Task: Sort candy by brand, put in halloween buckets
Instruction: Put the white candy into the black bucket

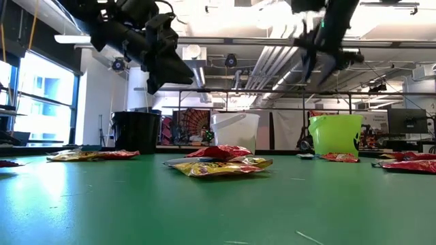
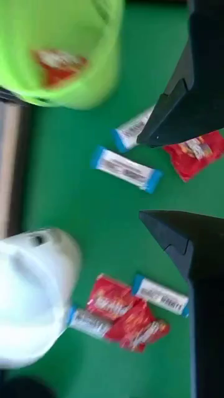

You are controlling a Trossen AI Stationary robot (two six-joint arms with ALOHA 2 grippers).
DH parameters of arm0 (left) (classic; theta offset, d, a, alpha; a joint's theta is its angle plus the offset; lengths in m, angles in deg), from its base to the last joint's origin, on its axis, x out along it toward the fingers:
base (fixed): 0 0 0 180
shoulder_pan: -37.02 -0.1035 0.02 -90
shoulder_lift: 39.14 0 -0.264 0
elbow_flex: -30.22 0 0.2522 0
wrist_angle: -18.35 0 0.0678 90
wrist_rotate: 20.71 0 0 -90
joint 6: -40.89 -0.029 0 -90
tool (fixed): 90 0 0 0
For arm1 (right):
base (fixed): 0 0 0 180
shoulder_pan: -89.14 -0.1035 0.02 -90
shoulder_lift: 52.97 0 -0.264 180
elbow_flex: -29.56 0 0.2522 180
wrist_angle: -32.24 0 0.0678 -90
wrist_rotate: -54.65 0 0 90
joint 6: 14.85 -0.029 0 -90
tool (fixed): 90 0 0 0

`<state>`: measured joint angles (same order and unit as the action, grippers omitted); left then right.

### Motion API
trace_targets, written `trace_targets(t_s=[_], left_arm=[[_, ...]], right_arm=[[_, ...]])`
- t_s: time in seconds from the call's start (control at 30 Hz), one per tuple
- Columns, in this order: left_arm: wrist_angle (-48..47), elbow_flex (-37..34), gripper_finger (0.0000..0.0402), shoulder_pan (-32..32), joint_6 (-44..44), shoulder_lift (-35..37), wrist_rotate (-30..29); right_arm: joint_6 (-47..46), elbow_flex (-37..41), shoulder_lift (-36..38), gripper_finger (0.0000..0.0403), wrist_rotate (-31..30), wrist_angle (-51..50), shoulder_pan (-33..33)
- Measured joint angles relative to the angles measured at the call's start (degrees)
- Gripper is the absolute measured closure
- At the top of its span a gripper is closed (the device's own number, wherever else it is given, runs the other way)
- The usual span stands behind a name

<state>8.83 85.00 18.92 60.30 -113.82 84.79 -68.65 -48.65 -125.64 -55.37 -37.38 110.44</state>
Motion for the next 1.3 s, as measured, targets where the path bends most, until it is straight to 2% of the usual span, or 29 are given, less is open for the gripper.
trace_targets(t_s=[0.13,0.27,0.47,0.63,0.8,1.0,1.17,1.3], left_arm=[[0.52,-0.03,0.0338,0.16,-0.42,0.0,0.19],[0.41,-0.01,0.0341,0.12,0.07,0.0,0.19],[0.38,-0.01,0.0341,0.18,0.45,0.0,0.23],[0.33,-0.01,0.0341,0.18,0.45,0.0,0.26],[-0.04,-0.01,0.0341,0.21,0.49,0.0,0.25],[-0.14,-0.01,0.0341,0.21,1.47,0.0,0.23],[-0.12,-0.01,0.0341,0.21,2.44,0.0,0.19],[-0.12,-0.01,0.0341,0.21,2.55,0.0,0.14]], right_arm=[[-3.39,10.68,-0.09,0.0237,4.73,12.31,0.65],[-6.37,17.98,-0.09,0.0227,5.48,22.22,1.73],[-7.76,22.71,-0.68,0.0167,6.0,26.04,2.42],[-6.38,22.89,-5.52,0.0134,5.92,29.84,2.41],[-5.36,20.65,-12.17,0.0138,3.09,30.07,2.42],[-6.26,19.52,-18.31,0.0155,3.07,30.3,2.83],[-6.63,19.43,-20.88,0.0168,2.12,31.1,2.79],[-5.73,19.39,-21.33,0.0201,1.59,31.15,2.78]])
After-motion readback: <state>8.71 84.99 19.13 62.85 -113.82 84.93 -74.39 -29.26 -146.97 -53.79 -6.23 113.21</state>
